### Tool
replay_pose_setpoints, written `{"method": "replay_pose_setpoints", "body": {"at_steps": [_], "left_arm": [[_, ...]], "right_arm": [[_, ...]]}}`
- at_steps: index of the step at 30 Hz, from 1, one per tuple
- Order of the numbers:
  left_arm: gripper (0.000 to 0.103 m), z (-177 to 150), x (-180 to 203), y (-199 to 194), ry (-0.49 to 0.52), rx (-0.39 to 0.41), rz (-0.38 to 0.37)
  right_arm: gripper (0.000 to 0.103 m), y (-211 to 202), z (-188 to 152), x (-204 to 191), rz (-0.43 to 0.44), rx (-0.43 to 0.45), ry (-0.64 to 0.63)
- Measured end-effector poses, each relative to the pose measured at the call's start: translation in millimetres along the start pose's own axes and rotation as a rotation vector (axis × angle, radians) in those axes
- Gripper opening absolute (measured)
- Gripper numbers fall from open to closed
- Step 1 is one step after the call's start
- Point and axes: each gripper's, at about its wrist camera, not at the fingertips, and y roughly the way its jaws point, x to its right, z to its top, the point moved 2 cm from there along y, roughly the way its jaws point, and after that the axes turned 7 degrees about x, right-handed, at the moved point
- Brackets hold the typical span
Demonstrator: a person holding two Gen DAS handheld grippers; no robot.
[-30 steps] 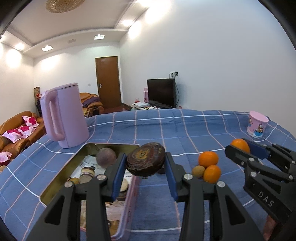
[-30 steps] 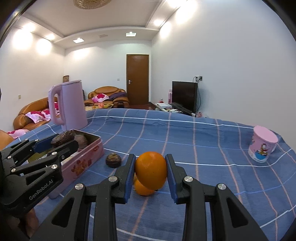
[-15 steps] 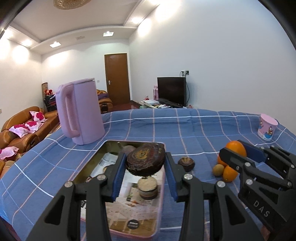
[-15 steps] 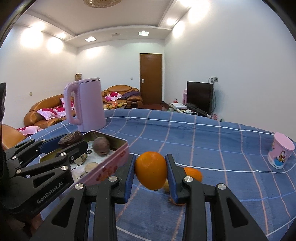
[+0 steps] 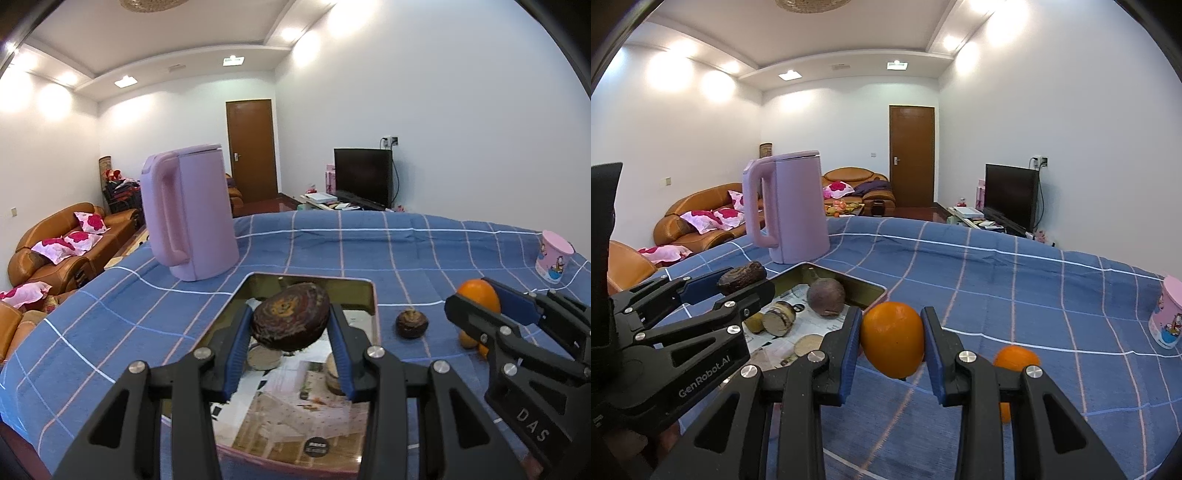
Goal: Organize fruits
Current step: 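Lower the brown fruit into the tin and open the left tool, then lower the orange into the tin and open the right tool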
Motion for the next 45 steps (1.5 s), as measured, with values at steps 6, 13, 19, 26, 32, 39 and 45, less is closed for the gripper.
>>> {"method": "replay_pose_setpoints", "body": {"at_steps": [6,13,19,26,32,39,45], "left_arm": [[0.043,-4.2,-12.2,5.3,-0.006,-0.022,0.026],[0.043,-6.3,-28.8,13.1,-0.019,-0.045,0.059],[0.043,-9.5,-42.4,18.6,-0.034,-0.070,0.074],[0.043,-15.2,-52.5,28.6,-0.046,-0.111,0.081],[0.043,-19.6,-56.4,36.2,-0.061,-0.152,0.061],[0.044,-20.9,-55.8,38.3,-0.060,-0.164,0.076],[0.055,-21.7,-60.3,36.4,-0.085,-0.168,0.082]], "right_arm": [[0.035,6.6,1.6,-13.7,0.032,-0.005,-0.013],[0.035,18.1,5.9,-32.0,0.068,-0.014,-0.032],[0.035,31.8,5.9,-49.8,0.105,-0.038,-0.054],[0.035,53.8,-0.2,-57.9,0.139,-0.106,-0.029],[0.035,66.4,-6.5,-59.1,0.154,-0.164,-0.019],[0.035,71.8,-8.4,-57.8,0.167,-0.201,-0.007],[0.047,70.5,-7.6,-53.8,0.142,-0.194,-0.003]]}}
